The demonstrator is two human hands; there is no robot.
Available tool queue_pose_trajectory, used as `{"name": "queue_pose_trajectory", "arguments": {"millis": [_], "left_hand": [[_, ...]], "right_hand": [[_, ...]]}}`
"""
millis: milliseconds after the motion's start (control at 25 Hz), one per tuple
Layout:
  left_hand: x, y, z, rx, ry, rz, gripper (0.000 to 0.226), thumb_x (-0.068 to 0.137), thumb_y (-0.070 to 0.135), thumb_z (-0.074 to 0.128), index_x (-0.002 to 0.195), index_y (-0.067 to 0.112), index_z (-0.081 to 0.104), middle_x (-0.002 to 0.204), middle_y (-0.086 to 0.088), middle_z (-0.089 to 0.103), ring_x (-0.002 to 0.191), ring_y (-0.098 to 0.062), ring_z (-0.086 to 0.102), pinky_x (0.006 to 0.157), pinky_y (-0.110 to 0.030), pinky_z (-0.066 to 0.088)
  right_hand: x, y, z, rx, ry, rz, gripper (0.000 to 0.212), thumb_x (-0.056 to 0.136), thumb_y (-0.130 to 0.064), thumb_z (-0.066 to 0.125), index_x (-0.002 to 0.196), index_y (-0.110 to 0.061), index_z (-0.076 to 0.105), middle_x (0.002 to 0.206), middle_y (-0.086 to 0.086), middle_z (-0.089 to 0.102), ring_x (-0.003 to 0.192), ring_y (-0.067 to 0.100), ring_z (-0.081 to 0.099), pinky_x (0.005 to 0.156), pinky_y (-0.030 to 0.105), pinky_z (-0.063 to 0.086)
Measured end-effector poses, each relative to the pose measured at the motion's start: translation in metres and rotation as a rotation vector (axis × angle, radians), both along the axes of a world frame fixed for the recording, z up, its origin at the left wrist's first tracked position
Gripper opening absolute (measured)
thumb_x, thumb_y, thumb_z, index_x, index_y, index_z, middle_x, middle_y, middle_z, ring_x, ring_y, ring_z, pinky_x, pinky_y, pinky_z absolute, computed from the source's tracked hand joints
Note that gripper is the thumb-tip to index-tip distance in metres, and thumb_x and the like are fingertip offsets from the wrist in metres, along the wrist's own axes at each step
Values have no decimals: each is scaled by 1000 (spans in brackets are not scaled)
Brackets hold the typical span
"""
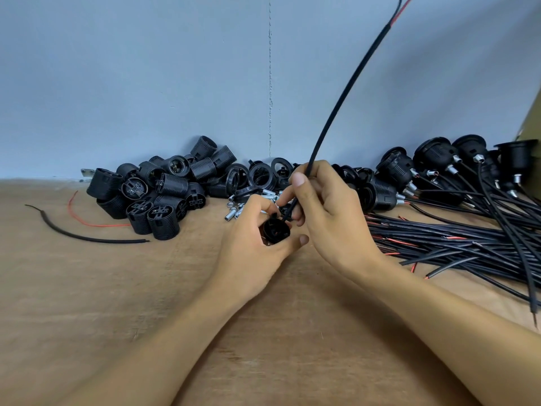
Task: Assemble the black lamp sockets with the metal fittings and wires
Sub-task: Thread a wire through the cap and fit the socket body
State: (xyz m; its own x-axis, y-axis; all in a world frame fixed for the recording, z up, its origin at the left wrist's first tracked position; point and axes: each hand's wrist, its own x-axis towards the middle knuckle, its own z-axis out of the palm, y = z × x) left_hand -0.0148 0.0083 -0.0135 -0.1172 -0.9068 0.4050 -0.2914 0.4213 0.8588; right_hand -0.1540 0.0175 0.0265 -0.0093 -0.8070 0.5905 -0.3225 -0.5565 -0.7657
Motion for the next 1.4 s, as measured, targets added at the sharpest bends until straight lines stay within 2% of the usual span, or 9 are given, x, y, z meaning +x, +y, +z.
{"name": "queue_pose_trajectory", "arguments": {"millis": [200,400,560,640,760,1000,1160,1280,1400], "left_hand": [[-2,9,5,-23,-1,-61,33,76,56,76,95,33,61,89,16,76,81,-6,70,68,-18,51],[-11,14,10,146,175,-201,39,72,59,75,94,27,74,90,6,78,77,-4,71,64,-15,51],[-13,17,9,309,346,-313,40,70,44,87,99,19,78,98,-23,73,66,-13,60,57,-21,50],[-14,17,8,344,390,-376,39,72,36,85,104,14,79,102,-28,71,69,-16,62,60,-24,52],[-18,18,8,404,460,-459,37,75,29,82,106,8,78,97,-24,72,71,-18,64,61,-24,53],[-14,12,9,526,540,-500,49,74,34,84,105,-3,75,102,-25,65,64,-13,57,54,-20,48],[-12,10,9,571,580,-495,52,75,34,84,104,-7,72,98,-22,66,58,-11,51,50,-19,44],[-8,4,11,545,661,-418,26,76,27,77,91,7,74,85,-12,67,58,-10,53,52,-19,47],[-5,1,8,463,656,-384,33,76,21,77,103,4,73,86,-10,73,68,-15,66,63,-23,57]], "right_hand": [[-3,1,15,36,68,-23,15,103,-32,52,96,-21,59,78,-8,75,59,15,58,54,29,49],[-18,-9,29,307,70,129,28,102,-33,55,93,-12,71,93,-1,76,83,5,66,69,15,48],[-24,-13,29,551,-8,294,32,104,-30,51,97,-7,72,109,6,75,99,25,68,96,44,52],[-26,-14,32,619,-21,318,32,103,-30,51,95,-8,73,109,9,74,93,34,65,89,53,51],[-27,-13,37,722,8,374,32,103,-29,49,92,-9,72,112,14,73,90,33,62,66,43,44],[-33,-17,35,783,-96,378,32,103,-26,47,82,-12,66,102,14,75,99,34,53,84,48,34],[-23,-14,24,769,-46,384,30,99,-31,57,77,-16,70,91,19,64,60,20,48,66,36,40],[-22,-13,23,759,-93,411,26,99,-31,58,93,-14,77,89,9,68,73,19,60,75,34,55],[-25,-14,26,723,-48,405,26,100,-31,56,111,-15,74,99,7,75,86,22,66,81,39,59]]}}
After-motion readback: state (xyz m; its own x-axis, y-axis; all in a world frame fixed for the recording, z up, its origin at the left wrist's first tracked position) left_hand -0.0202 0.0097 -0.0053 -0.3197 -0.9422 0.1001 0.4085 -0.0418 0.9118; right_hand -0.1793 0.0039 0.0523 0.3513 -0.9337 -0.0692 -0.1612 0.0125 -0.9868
